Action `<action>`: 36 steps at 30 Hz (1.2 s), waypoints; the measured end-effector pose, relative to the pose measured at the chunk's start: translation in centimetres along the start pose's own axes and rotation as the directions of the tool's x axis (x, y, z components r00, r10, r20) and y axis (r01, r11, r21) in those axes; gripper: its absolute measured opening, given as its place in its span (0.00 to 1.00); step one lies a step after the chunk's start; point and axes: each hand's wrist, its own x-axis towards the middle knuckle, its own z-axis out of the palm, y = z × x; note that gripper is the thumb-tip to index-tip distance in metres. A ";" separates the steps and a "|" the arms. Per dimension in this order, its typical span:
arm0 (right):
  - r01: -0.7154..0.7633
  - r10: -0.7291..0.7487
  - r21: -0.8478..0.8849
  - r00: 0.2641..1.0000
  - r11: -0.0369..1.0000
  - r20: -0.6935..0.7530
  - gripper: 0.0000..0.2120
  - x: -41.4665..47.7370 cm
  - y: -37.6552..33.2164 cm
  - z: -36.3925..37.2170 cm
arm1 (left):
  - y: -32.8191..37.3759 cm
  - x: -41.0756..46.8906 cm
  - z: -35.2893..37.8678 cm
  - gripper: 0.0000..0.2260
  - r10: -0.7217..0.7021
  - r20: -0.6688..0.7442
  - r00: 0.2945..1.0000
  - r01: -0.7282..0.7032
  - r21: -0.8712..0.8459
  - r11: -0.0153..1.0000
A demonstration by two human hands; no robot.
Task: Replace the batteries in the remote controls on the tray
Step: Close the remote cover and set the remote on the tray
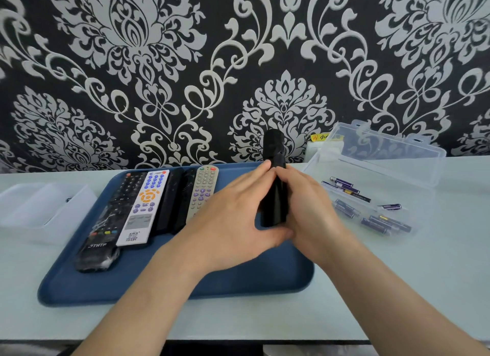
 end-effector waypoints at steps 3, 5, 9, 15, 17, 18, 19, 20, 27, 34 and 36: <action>-0.003 0.003 -0.053 1.000 0.999 -0.002 0.09 0.1 0.2 0.2 | 0.0 0.0 0.3 0.40 -0.003 -0.021 1.000 0.003 -0.003 1.000; 0.010 -0.009 -0.127 1.000 0.992 0.007 0.09 0.0 0.4 0.3 | -0.1 0.1 0.5 0.40 0.001 -0.055 0.998 0.000 0.025 1.000; 0.015 -0.013 -0.168 1.000 0.986 0.016 0.09 0.1 0.5 0.5 | -0.2 0.1 0.5 0.41 0.025 -0.122 0.992 -0.013 0.096 0.995; 0.031 -0.027 -0.210 0.999 0.977 0.026 0.15 0.2 0.6 0.5 | -0.2 0.0 0.6 0.35 0.010 -0.196 0.981 -0.014 -0.019 1.000; 0.030 -0.026 -0.195 0.999 0.980 0.027 0.16 0.1 0.6 0.6 | -0.2 0.1 0.6 0.33 0.022 -0.217 0.976 -0.021 0.006 1.000; 0.024 -0.019 -0.162 0.999 0.987 0.033 0.16 0.1 0.5 0.5 | 0.0 0.1 0.7 0.33 0.036 -0.201 0.979 -0.032 0.022 0.999; 0.015 -0.009 -0.131 0.999 0.991 0.044 0.16 0.0 0.4 0.5 | 0.2 0.2 0.7 0.33 0.056 -0.172 0.984 -0.050 0.040 0.998; 0.004 0.001 -0.110 0.999 0.994 0.049 0.16 0.0 0.2 0.4 | 0.4 0.2 0.7 0.32 0.075 -0.137 0.988 -0.067 0.058 0.996; 0.001 0.004 -0.166 1.000 0.986 0.031 0.12 -0.1 0.2 0.5 | 0.0 0.1 -0.2 0.34 -0.042 -0.093 0.995 0.030 -0.128 0.991; 0.033 -0.029 -0.298 0.999 0.954 0.019 0.08 -0.5 0.8 0.9 | -0.8 0.4 -0.3 0.50 -0.161 -0.091 0.983 0.144 -0.170 0.975; 0.045 -0.024 -0.354 0.998 0.934 0.065 0.08 -0.9 0.9 1.4 | -1.3 0.3 -1.0 0.58 -0.221 0.046 0.974 0.225 -0.209 0.952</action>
